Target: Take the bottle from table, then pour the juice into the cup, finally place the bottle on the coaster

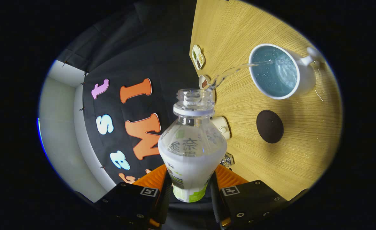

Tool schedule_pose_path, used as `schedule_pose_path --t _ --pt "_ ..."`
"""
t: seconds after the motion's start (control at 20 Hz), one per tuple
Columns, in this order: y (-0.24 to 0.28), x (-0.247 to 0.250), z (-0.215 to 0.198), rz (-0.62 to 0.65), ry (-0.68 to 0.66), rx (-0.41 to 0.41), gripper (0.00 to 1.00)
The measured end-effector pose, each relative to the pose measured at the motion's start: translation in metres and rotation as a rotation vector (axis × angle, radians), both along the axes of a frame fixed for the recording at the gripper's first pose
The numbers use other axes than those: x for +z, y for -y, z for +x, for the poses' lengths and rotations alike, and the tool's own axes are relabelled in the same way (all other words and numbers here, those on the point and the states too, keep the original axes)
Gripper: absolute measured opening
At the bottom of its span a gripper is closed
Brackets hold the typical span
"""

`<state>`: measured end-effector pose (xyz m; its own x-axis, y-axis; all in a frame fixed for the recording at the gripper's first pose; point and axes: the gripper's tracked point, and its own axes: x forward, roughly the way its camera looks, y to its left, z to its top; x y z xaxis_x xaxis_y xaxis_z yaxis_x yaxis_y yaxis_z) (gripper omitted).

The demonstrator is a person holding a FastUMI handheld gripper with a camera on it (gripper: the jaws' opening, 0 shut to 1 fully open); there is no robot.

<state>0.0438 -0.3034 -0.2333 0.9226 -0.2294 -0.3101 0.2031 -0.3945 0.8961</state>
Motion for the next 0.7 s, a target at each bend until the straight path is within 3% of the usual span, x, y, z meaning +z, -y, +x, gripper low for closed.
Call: schedule_pose_path --t 0.7 --pt "0.0030 0.0034 0.0056 0.016 0.007 -0.003 0.57"
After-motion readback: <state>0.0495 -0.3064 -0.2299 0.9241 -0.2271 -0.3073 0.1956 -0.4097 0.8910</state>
